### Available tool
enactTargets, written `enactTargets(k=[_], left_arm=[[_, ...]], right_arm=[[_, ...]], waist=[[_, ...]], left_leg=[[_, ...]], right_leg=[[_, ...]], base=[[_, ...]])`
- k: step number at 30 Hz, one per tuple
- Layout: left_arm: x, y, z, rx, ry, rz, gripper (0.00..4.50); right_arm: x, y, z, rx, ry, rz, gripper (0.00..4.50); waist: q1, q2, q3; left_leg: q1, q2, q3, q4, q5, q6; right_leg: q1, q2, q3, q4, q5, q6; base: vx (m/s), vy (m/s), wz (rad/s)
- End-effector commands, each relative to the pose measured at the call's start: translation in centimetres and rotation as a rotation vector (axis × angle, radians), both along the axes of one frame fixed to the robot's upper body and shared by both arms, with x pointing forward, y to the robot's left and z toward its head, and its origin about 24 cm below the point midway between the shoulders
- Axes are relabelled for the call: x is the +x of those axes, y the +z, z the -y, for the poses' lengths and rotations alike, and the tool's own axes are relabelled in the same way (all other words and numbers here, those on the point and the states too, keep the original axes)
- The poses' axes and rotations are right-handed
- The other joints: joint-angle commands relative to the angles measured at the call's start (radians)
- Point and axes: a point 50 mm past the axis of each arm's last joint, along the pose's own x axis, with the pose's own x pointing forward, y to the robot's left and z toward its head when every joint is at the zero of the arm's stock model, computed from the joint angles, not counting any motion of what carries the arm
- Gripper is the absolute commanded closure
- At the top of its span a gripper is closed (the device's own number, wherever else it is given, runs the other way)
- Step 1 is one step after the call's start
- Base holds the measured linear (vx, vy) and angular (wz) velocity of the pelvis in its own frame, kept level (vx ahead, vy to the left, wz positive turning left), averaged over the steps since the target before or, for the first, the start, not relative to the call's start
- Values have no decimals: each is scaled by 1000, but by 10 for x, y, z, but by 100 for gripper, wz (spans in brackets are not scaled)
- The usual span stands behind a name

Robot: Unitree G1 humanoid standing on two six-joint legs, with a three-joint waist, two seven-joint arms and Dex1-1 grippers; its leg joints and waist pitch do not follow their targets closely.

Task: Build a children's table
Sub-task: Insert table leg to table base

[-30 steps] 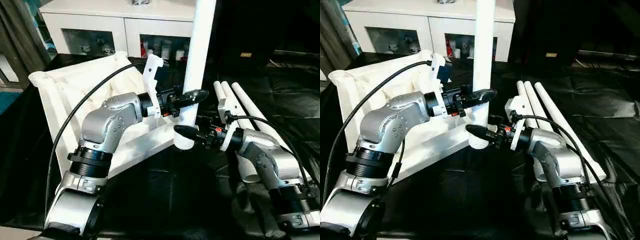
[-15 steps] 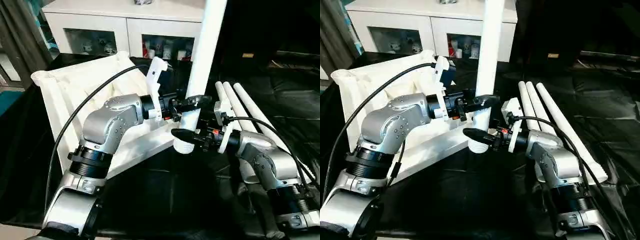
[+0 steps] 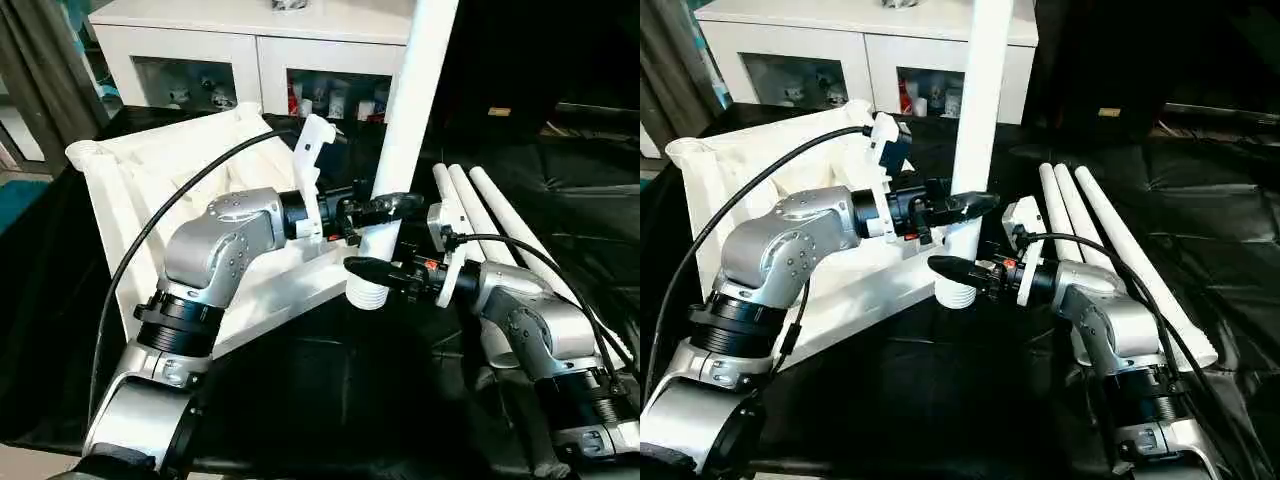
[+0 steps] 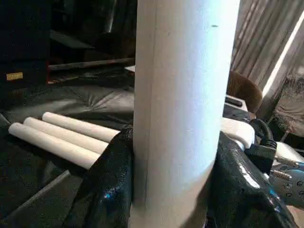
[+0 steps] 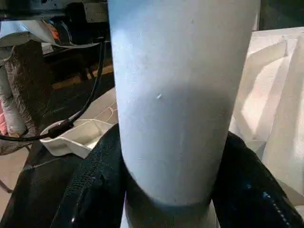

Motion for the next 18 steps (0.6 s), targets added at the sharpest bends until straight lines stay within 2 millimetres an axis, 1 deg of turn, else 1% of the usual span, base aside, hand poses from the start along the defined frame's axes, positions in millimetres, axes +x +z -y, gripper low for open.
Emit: enactTargets(k=[1,2,4,5,6,7,8,9,10,11,12,13,14,15,16,17,18], left_arm=[[-7,-1,0,39,-46,-4,206],[-7,-1,1,29,-41,-13,192],[-6,0,1,6,-21,-11,189],[-6,0,0,0,-13,-3,171],[-3,3,0,-45,33,37,171],[-1,6,0,-74,60,57,152],[3,12,-2,-153,133,105,152],[5,19,-3,-244,177,111,149],[6,23,-4,-301,198,107,149],[8,28,-6,-369,229,99,149],[8,30,-6,-393,235,91,149],[8,36,-9,-470,252,80,149],[7,39,-10,-506,259,80,149],[7,41,-12,-532,273,79,149],[8,42,-13,-548,285,75,149],[8,43,-16,-569,287,71,149],[8,43,-16,-569,287,71,149]], right_arm=[[3,5,-1,3,-11,31,259],[4,5,0,8,-23,34,259],[5,6,0,26,-44,40,259],[6,7,0,37,-52,41,259],[6,7,0,59,-68,42,259],[7,8,0,69,-78,45,259],[8,9,0,93,-105,54,259],[9,11,0,120,-121,57,259],[10,11,1,137,-129,58,260],[11,13,1,161,-149,63,260],[11,14,1,174,-157,64,260],[14,15,2,206,-199,74,260],[16,16,3,217,-226,81,260],[16,15,3,217,-235,83,260],[16,14,3,214,-228,81,260],[16,14,2,209,-236,86,261],[16,14,2,209,-236,86,261]], waist=[[2,-8,-77],[1,-6,-77],[1,-7,-75],[1,-7,-75],[1,-8,-76],[3,-8,-76],[3,-7,-75],[2,-8,-76],[5,-8,-79],[6,-9,-78],[5,-12,-76],[7,-7,-78],[6,-9,-76],[6,-4,-77],[3,-7,-76],[4,6,-76],[1,2,-75]], left_leg=[[4,41,-12,-56,0,104],[4,41,-11,-56,-4,102],[4,41,-11,-56,-10,99],[4,41,-11,-56,-10,98],[4,41,-11,-56,-10,97],[3,41,-11,-56,-14,97],[2,43,-13,-57,-17,100],[1,43,-11,-56,-23,96],[5,44,-12,-55,-26,95],[2,43,-12,-55,-24,96],[0,42,-11,-56,-28,98],[1,43,-12,-54,-27,99],[0,42,-11,-55,-31,100],[0,42,-13,-55,-35,98],[1,41,-12,-56,-36,98],[2,41,-13,-55,-35,96],[3,42,-12,-56,-40,98]], right_leg=[[68,-77,41,-50,100,-279],[67,-78,41,-51,95,-281],[67,-77,42,-53,84,-281],[67,-77,42,-53,84,-281],[68,-77,42,-53,86,-281],[68,-78,42,-54,85,-281],[69,-80,42,-56,87,-283],[69,-79,42,-57,91,-283],[70,-81,42,-55,102,-291],[71,-81,42,-54,107,-293],[71,-80,41,-54,103,-293],[70,-82,41,-52,101,-295],[68,-81,41,-55,95,-294],[69,-82,41,-54,84,-289],[69,-79,40,-58,78,-282],[67,-77,40,-55,80,-278],[66,-75,40,-59,77,-275]], base=[[0,0,0],[0,0,0],[0,0,0],[0,0,0],[0,0,0],[0,0,0],[0,0,0],[0,0,0],[0,0,0],[0,0,0],[0,0,0],[0,0,0],[0,0,0],[0,0,0],[0,0,0],[0,0,0],[0,0,0]])
